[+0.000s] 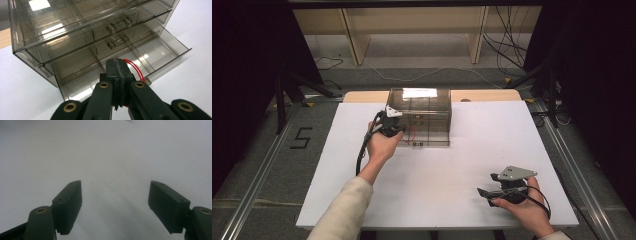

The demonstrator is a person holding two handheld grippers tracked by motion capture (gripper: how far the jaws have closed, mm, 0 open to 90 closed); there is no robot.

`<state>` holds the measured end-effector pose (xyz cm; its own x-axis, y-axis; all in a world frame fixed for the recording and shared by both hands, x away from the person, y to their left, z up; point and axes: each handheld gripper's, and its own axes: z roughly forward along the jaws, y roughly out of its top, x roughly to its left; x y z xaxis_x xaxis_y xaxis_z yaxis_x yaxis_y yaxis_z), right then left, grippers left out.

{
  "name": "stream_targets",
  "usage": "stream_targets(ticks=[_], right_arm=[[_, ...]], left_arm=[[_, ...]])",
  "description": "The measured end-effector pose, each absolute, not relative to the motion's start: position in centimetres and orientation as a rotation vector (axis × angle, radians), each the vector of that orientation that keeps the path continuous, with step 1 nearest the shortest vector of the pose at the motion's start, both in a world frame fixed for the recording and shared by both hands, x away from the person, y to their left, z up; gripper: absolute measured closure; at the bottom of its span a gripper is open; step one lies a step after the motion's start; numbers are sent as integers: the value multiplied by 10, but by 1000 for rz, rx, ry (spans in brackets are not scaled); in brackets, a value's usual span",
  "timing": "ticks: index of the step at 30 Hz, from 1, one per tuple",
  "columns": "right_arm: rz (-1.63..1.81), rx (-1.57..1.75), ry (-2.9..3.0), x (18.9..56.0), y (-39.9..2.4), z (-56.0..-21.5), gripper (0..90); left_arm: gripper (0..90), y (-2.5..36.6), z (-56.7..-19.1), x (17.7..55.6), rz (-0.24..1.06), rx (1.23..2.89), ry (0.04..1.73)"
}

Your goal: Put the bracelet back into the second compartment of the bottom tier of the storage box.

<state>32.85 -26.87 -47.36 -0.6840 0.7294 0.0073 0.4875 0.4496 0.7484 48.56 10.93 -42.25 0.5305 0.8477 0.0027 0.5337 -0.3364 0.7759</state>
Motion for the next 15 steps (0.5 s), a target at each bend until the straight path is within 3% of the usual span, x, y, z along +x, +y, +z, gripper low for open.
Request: stream_targets(ticks=[15], right_arm=[[1082,1038,2389,329,-269,-474,279]], left_arm=[[899,100,-422,491,537,2039,1103]])
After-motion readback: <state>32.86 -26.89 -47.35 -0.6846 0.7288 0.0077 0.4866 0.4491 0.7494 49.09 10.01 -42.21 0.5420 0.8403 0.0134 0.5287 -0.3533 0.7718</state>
